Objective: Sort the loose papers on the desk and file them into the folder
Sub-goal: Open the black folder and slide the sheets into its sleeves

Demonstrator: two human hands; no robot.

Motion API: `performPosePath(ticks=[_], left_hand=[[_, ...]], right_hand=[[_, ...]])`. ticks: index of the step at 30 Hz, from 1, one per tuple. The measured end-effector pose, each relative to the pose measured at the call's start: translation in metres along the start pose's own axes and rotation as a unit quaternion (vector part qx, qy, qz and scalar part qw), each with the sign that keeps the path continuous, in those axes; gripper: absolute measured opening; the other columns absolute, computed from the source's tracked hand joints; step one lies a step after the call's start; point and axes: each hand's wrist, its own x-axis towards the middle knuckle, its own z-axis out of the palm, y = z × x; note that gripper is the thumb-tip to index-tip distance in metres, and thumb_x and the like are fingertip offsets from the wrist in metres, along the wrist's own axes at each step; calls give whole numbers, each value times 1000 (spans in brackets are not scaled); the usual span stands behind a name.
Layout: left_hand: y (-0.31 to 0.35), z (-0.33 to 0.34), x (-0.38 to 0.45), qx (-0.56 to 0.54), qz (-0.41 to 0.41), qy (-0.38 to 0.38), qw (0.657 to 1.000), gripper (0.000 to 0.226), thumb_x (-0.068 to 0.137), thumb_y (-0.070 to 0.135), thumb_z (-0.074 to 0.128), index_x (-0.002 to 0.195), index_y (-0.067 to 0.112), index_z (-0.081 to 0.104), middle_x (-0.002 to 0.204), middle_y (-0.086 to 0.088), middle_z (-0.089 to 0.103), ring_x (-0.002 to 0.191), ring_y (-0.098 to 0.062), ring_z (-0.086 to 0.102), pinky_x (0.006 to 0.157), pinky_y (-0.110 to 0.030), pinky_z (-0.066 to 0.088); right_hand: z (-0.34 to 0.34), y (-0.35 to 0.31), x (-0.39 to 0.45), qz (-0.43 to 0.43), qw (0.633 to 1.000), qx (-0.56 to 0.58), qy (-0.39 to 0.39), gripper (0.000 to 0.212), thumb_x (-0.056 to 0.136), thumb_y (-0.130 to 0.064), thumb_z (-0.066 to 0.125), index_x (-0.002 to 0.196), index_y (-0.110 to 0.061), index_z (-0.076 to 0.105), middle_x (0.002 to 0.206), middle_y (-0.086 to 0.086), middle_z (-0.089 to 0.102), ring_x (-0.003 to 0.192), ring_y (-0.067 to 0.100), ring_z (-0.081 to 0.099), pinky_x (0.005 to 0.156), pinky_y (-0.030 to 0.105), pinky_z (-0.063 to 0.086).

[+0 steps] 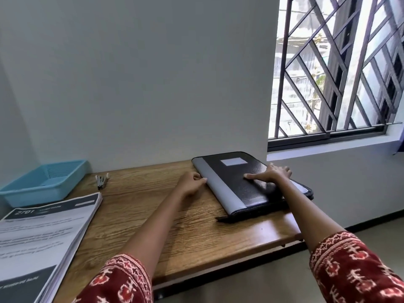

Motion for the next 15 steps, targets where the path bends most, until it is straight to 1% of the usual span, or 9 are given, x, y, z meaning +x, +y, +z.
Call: performPosePath(ticks=[2,4,5,6,7,9,11,13,15], left_hand=[[2,-2,0,-9,-21,-15,1000,46,93,34,55,127,3,53,127,-14,56,104,-24,56,81,-34,50],[3,-3,-1,-17,-41,-34,998,47,93,36,55,124,0,52,124,-20,56,100,-23,58,70,-28,49],[1,-6,0,-8,-48,-38,998,51,91,39,56,124,0,52,125,-22,55,106,-26,58,72,-27,50],[0,-9,0,22,-54,-42,997,59,89,46,57,127,1,51,128,-21,54,112,-30,56,80,-31,50],[-4,-14,0,74,-71,-40,994,70,84,56,58,130,5,49,132,-18,53,118,-31,52,92,-35,47],[-12,-26,-3,215,-133,-15,968,93,70,76,54,137,13,43,141,-14,44,128,-35,41,104,-44,36],[-15,-38,-6,294,-176,21,939,88,74,73,53,138,14,40,145,-14,37,133,-37,31,108,-50,28],[-17,-45,-7,299,-177,24,937,77,79,65,55,135,13,42,143,-14,40,133,-36,32,109,-50,26],[-18,-48,-9,295,-161,-2,942,83,74,72,54,132,13,45,139,-11,46,130,-34,38,109,-46,25]], right_hand=[[-5,-7,-6,4,999,-23,-24,135,39,-96,52,143,-12,32,143,17,39,133,34,31,96,37,33],[-11,-16,-11,-13,997,-58,-51,133,38,-95,53,140,-11,38,140,10,45,129,29,41,90,32,36],[-15,-20,-15,-25,995,-68,-72,125,45,-91,58,139,-10,40,136,9,51,123,27,49,92,31,41],[-19,-24,-20,-40,992,-63,-106,114,53,-83,64,136,-8,44,126,10,58,109,24,58,89,29,47],[-22,-29,-26,-62,985,-48,-152,99,61,-74,68,129,-6,49,107,11,66,88,19,64,79,26,51],[-22,-40,-43,-102,965,-7,-243,66,73,-62,68,109,-8,57,64,5,66,49,9,57,51,17,47],[-14,-51,-54,-116,949,20,-293,61,77,-59,66,106,-6,57,56,3,66,42,8,57,44,15,46],[-4,-61,-56,-115,966,37,-230,57,78,-56,68,100,-5,56,64,6,69,50,12,62,58,21,54],[4,-65,-53,-129,990,10,-55,51,82,-50,67,108,-7,57,87,7,70,75,18,66,78,29,51]])
